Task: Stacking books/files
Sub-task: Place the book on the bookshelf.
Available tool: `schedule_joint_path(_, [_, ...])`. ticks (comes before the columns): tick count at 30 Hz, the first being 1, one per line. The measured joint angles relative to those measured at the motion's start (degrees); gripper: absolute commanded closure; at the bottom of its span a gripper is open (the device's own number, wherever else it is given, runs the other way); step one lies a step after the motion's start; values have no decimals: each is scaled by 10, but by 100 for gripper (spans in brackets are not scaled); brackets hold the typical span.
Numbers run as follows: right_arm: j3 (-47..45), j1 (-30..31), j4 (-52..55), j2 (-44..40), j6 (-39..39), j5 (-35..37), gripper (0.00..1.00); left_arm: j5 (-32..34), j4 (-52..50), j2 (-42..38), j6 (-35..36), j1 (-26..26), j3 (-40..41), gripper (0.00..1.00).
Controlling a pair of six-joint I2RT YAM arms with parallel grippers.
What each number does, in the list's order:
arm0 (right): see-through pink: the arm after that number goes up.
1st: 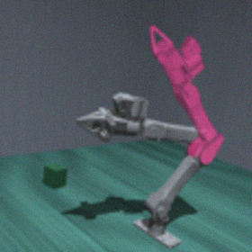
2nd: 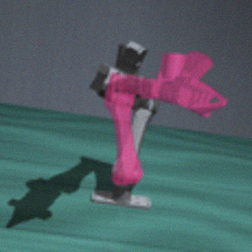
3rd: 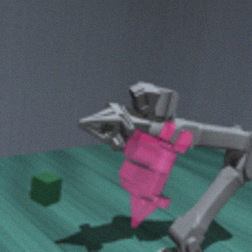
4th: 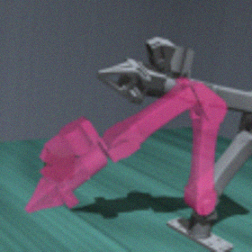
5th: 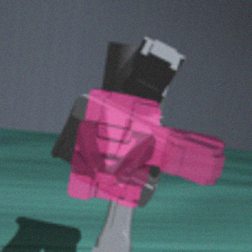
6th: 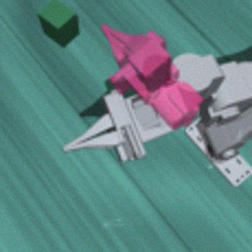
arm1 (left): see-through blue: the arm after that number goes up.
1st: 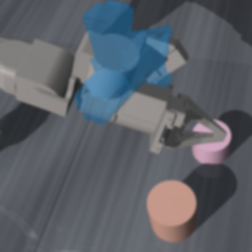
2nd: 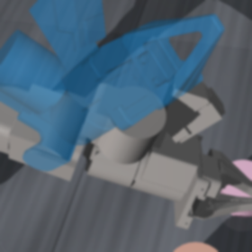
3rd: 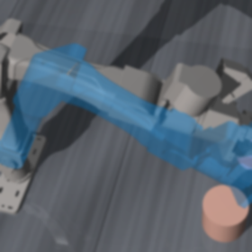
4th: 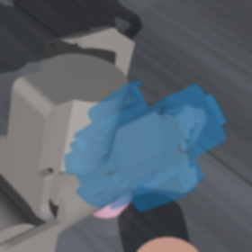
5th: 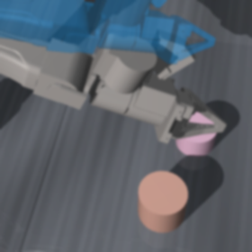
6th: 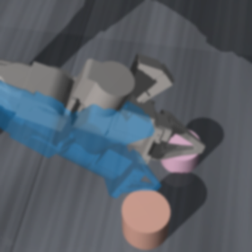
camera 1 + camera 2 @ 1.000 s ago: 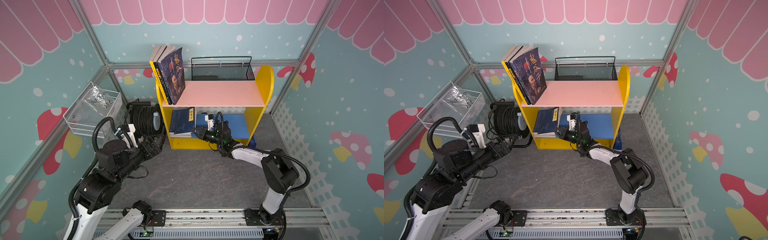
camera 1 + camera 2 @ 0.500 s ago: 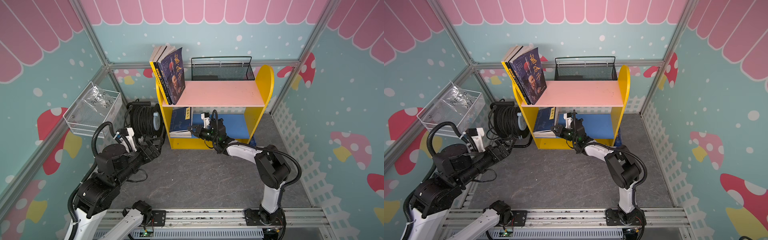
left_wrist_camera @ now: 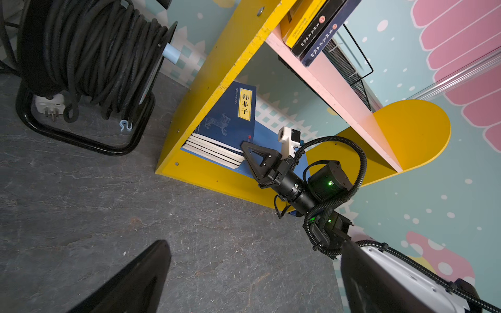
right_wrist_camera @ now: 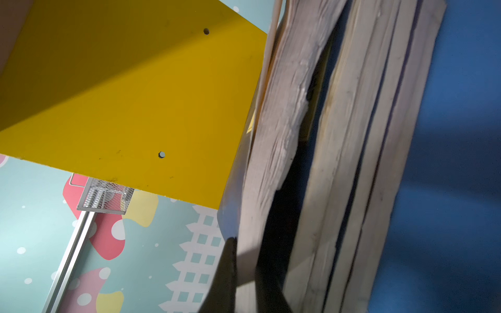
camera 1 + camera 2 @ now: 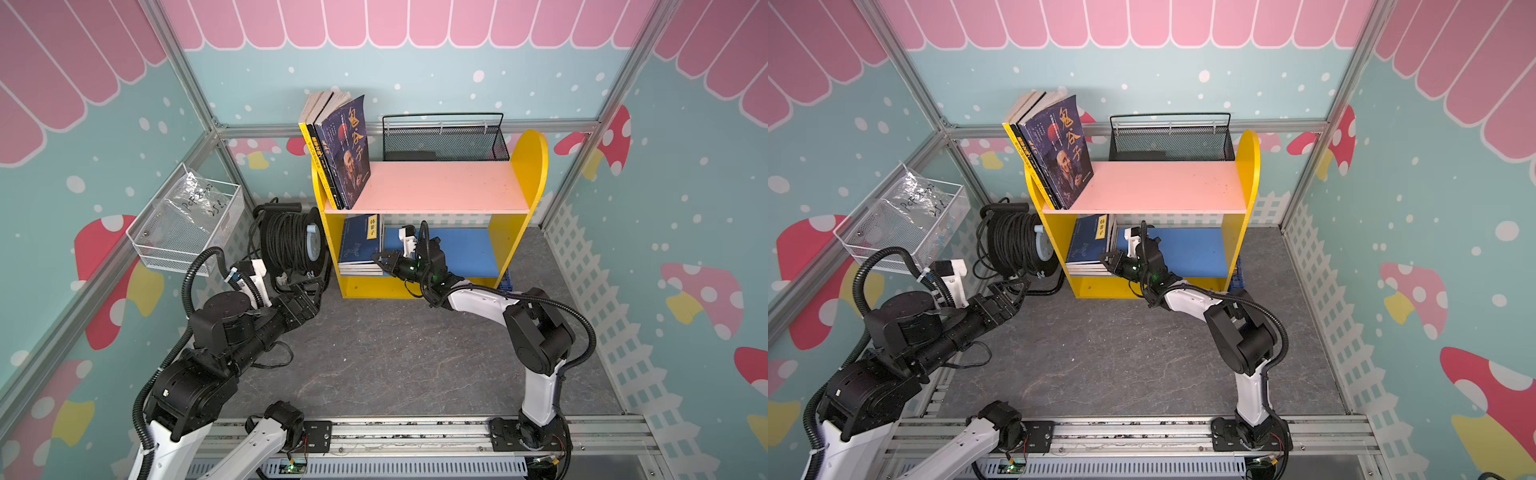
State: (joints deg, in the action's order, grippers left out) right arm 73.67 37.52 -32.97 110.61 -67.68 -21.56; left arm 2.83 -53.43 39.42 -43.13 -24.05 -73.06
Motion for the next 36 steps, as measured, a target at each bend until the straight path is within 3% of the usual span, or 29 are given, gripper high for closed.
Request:
schedule_joint_path(12, [-1,1,0,0,-8,2,99,0,-4,-4,-2,0,8,1])
schedule_joint_path(17, [-2,2,0,0,-10,5,87,0,-4,-4,-2,0,9,1])
schedule_joint_path(27, [7,4,30,0,2,12,85,0,-5,-9,-12,0,24,1])
schedule_joint_path(30, [16,5,48,-1,9,16,74,0,-4,-12,-15,0,27,1])
schedule_joint_path(36, [24,14,69,-5,21,27,71,0,-3,-17,-17,0,35,1])
